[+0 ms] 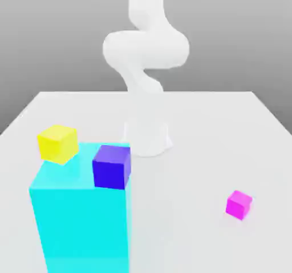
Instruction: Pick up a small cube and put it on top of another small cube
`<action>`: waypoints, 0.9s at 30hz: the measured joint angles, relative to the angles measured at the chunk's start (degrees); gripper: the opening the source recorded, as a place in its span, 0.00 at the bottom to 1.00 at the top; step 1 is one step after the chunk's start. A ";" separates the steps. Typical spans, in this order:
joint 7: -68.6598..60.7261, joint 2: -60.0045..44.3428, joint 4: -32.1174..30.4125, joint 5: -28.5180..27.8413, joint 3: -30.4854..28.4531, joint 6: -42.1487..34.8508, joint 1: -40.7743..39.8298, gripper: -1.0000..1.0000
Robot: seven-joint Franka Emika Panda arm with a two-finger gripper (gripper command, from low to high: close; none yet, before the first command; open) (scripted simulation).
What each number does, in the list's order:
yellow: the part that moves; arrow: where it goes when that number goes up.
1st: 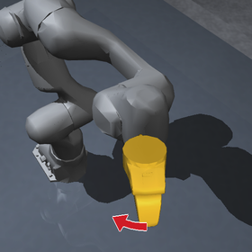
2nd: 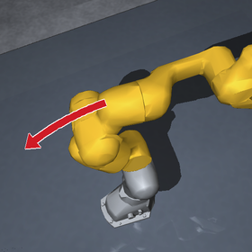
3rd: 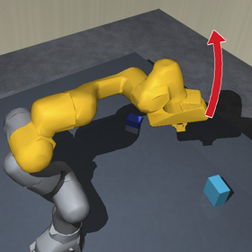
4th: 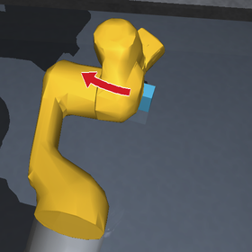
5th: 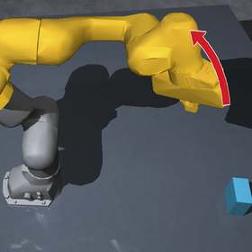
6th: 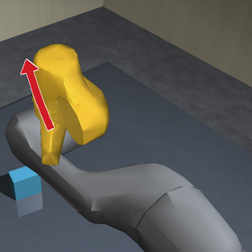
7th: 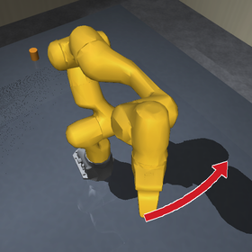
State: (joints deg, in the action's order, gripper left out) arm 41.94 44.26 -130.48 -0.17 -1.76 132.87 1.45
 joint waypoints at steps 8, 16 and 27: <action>-6.60 -14.51 -2.54 -1.91 -9.00 4.50 -3.35 0.50; -14.28 -30.78 -6.94 0.65 -19.80 9.14 -8.40 0.50; -24.12 -50.98 -18.30 14.47 -25.74 18.09 -17.96 0.50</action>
State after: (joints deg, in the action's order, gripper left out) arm 17.82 -6.72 -148.78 14.30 -27.50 150.96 -16.51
